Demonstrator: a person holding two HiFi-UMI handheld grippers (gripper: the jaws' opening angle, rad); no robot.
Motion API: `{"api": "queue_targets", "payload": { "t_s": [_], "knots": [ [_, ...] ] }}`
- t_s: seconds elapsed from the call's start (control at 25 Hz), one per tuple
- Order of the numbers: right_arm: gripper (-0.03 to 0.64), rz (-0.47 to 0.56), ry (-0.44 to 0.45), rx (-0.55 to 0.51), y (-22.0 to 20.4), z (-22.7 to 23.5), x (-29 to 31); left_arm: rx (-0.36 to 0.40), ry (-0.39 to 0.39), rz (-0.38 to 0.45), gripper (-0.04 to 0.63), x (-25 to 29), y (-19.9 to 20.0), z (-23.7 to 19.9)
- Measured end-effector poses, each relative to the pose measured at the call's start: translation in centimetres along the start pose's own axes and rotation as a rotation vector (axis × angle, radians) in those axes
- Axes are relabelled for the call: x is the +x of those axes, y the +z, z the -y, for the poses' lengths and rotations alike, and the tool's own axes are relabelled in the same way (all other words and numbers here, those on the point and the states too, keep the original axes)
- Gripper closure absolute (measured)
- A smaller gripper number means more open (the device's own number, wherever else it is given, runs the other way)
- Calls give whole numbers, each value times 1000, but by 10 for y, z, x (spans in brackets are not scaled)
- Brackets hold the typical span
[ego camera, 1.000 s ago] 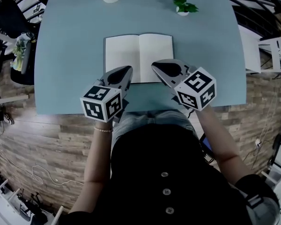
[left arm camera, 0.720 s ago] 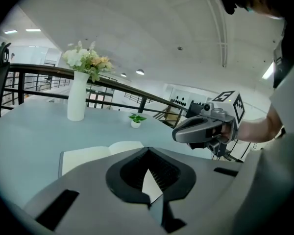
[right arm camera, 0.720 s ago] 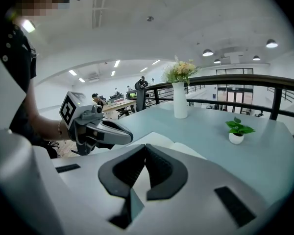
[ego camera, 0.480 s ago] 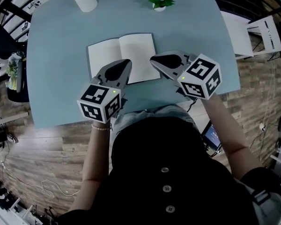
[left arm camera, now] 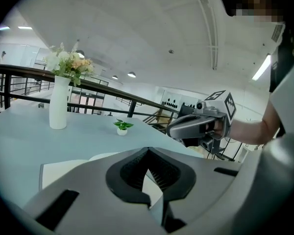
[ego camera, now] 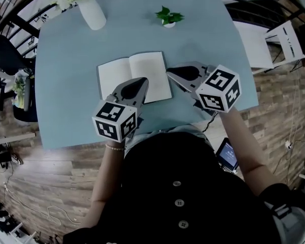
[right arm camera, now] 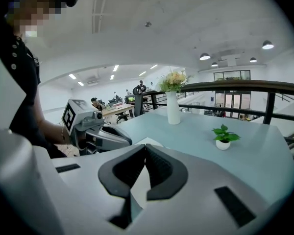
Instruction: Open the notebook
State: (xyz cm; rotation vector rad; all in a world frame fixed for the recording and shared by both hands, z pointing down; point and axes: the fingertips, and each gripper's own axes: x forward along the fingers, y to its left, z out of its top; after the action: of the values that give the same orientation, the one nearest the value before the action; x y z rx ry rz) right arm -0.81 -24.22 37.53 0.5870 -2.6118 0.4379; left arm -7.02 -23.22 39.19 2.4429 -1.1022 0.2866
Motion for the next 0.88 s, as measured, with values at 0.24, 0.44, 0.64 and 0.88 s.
{"api": "queue_targets", "payload": {
  "t_s": [0.24,0.44,0.64,0.88],
  "knots": [
    [612,108,-35,17,24,-3,7,-3,63,21,578,-1,17,-11],
    [612,229,-113,63,40,-3,15,-3,111,41,578,0,31,-28],
    [612,252,-166,63,39,0,21,-9,126,33,578,4,29,-32],
    [612,258,-192,107,29,-2,28,-24,137,7,578,3,19,-34]
  ]
}}
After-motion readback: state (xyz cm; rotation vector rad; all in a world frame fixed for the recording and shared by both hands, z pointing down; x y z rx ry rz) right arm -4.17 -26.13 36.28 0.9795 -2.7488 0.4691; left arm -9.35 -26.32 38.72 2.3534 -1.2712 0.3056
